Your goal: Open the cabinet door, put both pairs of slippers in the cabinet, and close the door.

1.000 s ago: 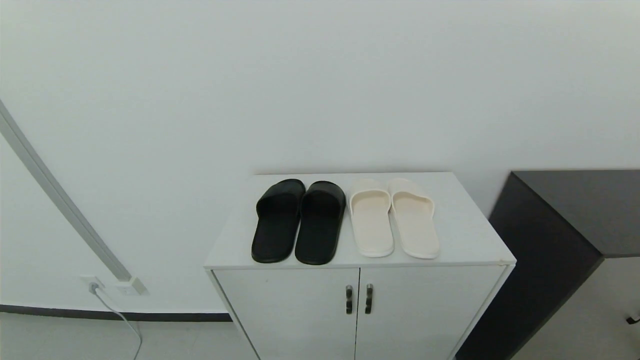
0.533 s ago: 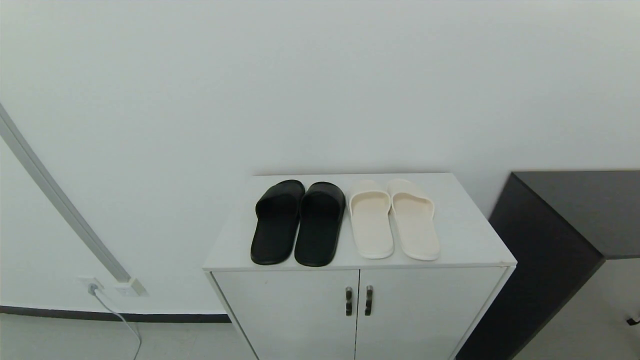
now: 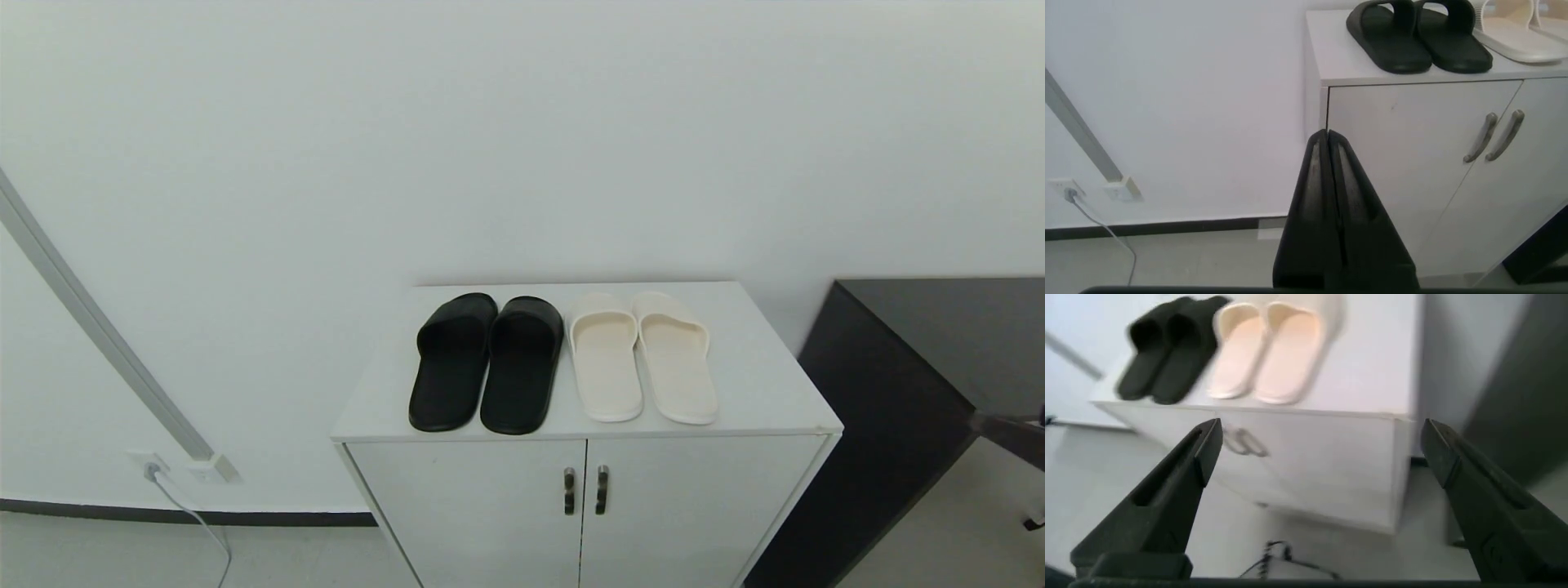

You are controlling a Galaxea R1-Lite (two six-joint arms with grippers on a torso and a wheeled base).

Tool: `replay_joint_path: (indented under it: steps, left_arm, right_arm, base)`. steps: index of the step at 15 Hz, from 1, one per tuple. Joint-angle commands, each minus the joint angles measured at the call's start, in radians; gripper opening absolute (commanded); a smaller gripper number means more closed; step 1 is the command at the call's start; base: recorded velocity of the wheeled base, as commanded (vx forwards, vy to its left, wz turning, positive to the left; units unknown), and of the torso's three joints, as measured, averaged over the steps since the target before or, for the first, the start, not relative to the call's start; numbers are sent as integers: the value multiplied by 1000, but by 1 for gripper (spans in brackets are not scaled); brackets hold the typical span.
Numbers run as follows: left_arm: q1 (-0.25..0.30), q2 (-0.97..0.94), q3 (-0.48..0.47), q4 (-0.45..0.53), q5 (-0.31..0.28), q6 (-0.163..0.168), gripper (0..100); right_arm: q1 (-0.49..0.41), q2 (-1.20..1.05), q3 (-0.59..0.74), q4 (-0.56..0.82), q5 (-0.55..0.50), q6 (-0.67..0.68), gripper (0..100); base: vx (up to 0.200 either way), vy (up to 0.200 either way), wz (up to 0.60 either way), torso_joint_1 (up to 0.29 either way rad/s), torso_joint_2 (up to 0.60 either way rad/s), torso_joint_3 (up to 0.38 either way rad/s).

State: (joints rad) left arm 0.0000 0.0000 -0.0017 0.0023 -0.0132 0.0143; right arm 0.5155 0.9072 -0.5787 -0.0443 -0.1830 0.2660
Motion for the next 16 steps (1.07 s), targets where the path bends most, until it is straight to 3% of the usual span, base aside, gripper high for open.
replay_joint_path:
  steps: [1, 4, 6, 10, 16]
  left_arm:
    - [0, 2, 0, 1, -1, 0, 0]
    - [0, 2, 0, 1, -1, 0, 0]
    - [0, 2, 0, 1, -1, 0, 0]
    - [0, 2, 0, 1, -1, 0, 0]
    - [0, 2, 0, 1, 1, -2, 0]
  right_arm:
    - [205, 321, -107, -95, -158, 90, 100]
    - [207, 490, -162, -197, -173, 90, 100]
    - [225, 657, -265, -226, -280, 90, 100]
    - [247, 866, -397, -368, -372, 81, 100]
    - [247, 1130, -650, -371, -428, 78, 100]
  base:
    - [0, 0, 0, 0, 0, 0]
    - [0, 0, 0, 0, 0, 0]
    - [0, 0, 0, 0, 0, 0]
    - [0, 0, 0, 0, 0, 0]
    - [0, 0, 0, 0, 0, 0]
